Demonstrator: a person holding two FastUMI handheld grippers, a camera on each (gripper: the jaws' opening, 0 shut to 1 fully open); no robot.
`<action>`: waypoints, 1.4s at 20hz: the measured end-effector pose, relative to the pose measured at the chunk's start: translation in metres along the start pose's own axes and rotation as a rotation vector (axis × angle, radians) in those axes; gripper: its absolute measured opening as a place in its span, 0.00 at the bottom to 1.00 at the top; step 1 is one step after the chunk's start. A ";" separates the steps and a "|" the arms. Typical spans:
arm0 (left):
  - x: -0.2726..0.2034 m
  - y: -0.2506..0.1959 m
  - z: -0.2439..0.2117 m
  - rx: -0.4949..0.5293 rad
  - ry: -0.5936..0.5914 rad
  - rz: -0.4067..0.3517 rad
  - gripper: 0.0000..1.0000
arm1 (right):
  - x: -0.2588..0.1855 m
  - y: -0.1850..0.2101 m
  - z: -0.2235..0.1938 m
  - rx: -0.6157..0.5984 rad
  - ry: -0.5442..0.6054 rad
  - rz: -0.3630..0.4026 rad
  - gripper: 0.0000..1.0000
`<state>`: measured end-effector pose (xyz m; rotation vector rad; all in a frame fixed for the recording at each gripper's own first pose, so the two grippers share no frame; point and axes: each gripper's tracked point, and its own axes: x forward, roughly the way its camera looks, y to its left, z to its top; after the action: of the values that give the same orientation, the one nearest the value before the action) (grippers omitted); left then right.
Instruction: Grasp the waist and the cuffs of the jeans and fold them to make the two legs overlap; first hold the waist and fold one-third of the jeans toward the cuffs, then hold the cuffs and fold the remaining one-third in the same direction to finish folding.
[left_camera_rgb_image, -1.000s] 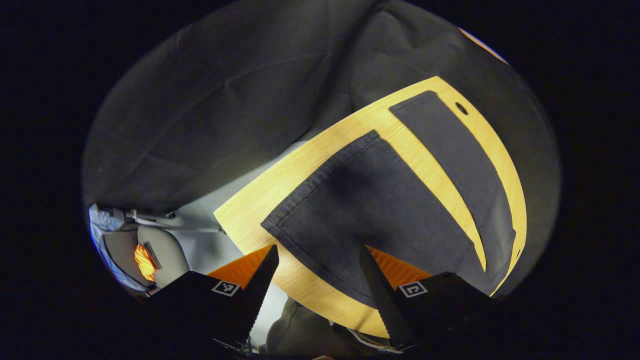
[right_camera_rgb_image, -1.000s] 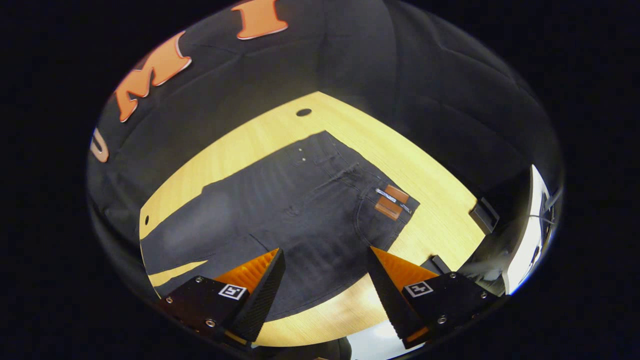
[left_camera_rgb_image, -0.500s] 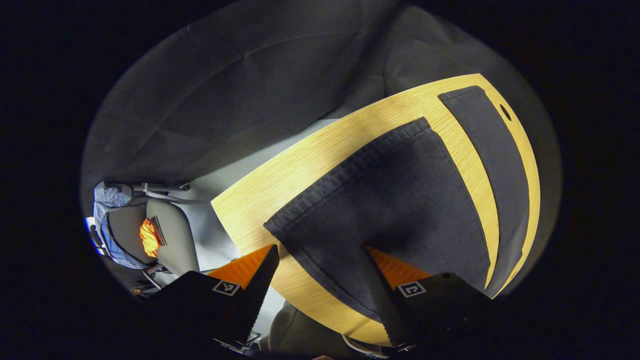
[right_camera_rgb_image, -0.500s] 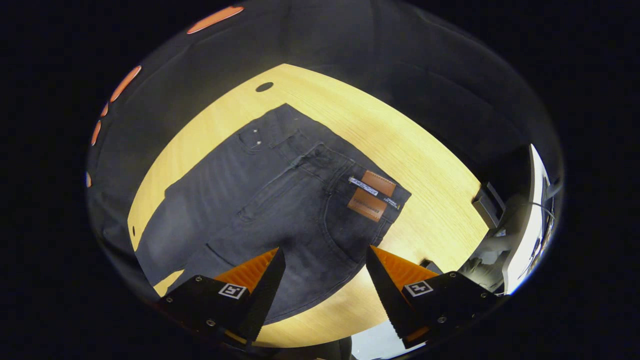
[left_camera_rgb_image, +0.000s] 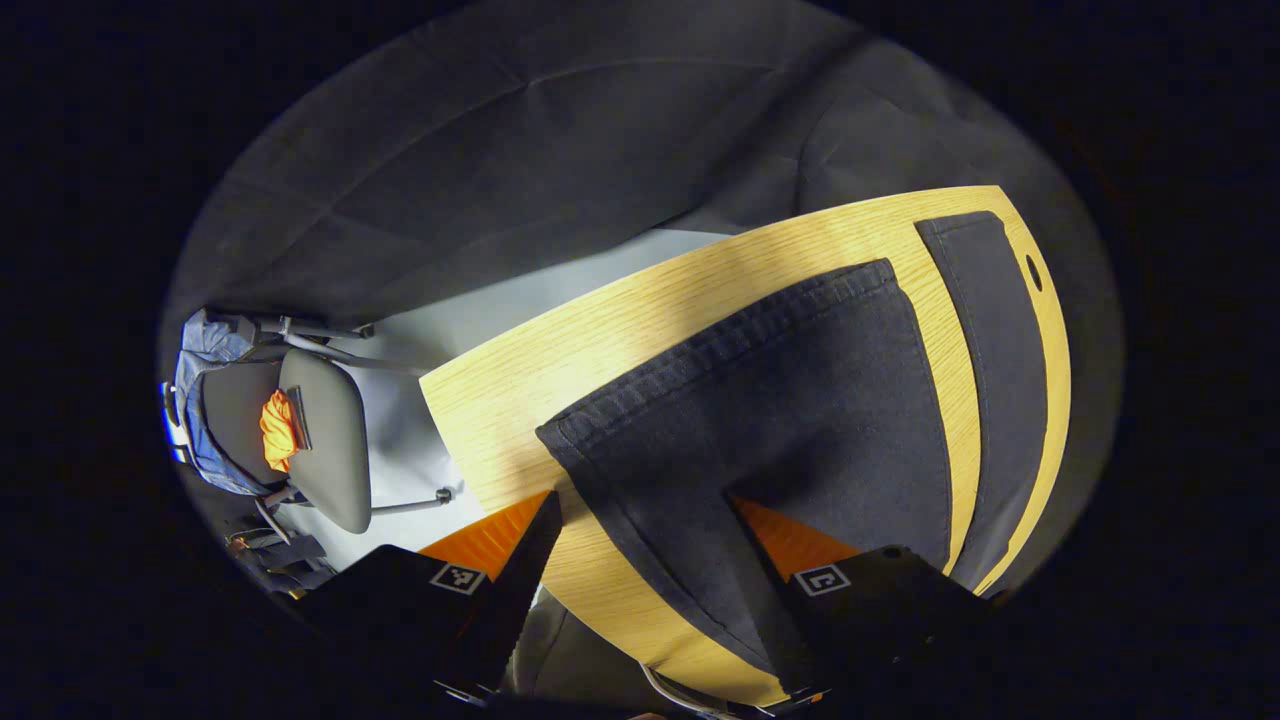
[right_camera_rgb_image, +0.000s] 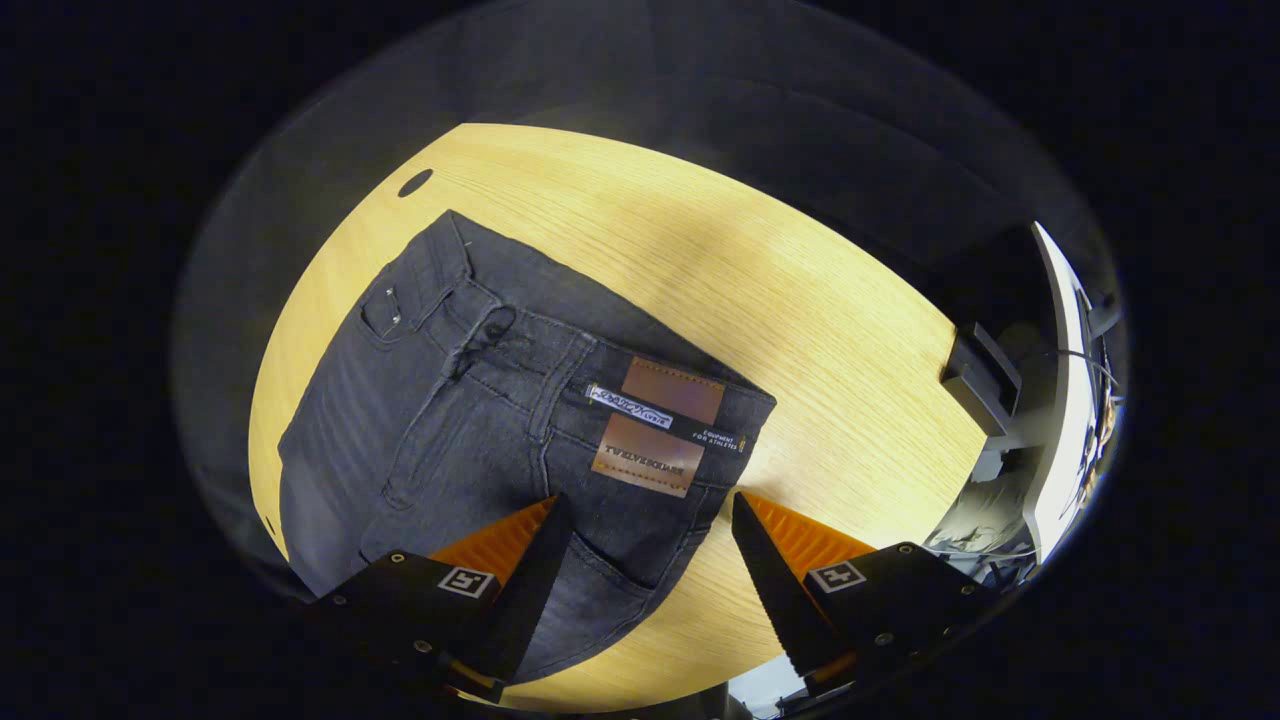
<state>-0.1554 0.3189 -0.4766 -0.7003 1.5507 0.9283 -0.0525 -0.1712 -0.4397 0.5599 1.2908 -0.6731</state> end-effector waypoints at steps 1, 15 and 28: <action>0.000 -0.001 0.000 -0.004 0.003 0.000 0.96 | 0.003 -0.001 0.003 0.004 -0.006 -0.017 0.98; -0.005 -0.028 0.008 0.138 -0.110 -0.122 0.01 | 0.001 0.003 -0.001 0.113 0.050 0.187 0.12; -0.095 -0.083 0.029 0.127 -0.253 -0.423 0.01 | -0.050 0.035 0.025 0.253 -0.045 0.429 0.05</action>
<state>-0.0533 0.2966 -0.4004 -0.7516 1.1665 0.5713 -0.0170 -0.1580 -0.3859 0.9897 1.0028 -0.4866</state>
